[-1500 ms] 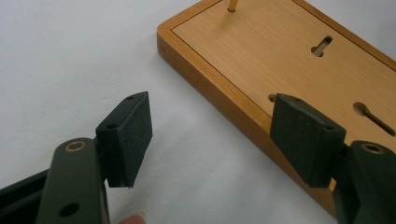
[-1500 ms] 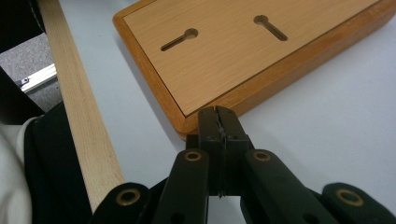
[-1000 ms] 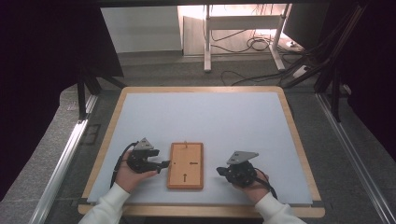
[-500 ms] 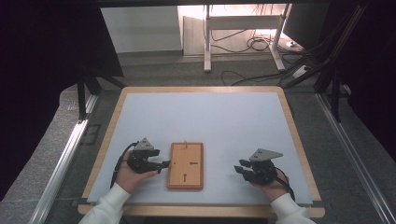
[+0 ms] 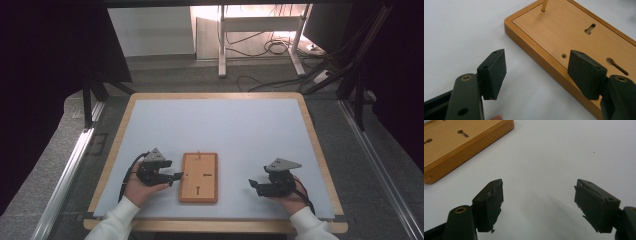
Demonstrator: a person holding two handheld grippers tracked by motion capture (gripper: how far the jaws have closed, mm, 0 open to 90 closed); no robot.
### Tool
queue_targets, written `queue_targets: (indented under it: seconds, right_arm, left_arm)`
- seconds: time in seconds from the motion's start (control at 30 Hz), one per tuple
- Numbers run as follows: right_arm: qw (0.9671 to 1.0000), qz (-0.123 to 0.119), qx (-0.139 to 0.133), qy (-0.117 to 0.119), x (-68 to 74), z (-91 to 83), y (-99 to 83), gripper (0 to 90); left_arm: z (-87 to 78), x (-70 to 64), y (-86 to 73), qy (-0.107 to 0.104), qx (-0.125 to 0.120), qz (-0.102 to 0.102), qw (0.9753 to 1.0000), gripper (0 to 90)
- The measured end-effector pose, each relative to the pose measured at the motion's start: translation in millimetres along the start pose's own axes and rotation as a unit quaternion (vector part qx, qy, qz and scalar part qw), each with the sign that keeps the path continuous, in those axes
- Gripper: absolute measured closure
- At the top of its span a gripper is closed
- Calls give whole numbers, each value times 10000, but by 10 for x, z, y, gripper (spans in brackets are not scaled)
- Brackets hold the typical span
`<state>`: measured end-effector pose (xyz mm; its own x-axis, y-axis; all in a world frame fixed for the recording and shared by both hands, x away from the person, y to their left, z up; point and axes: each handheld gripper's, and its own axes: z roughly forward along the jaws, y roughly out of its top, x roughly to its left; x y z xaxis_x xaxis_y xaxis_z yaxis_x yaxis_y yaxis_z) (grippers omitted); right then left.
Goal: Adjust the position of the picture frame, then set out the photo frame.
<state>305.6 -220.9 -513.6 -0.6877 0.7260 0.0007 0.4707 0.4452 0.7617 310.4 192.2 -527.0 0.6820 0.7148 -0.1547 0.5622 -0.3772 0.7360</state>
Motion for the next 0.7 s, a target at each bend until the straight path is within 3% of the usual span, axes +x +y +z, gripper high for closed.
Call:
queue_targets:
  seconds: [0.37,0.7]
  right_arm:
    - [9999,132,-40,-44,-24,16,51,192]
    - [9999,48,9,92,-4,-4,41,196]
  left_arm:
    - [-40,-31,33,-14,-148,115,9998,315]
    - [-21,-104,250,-32,-263,258,9993,319]
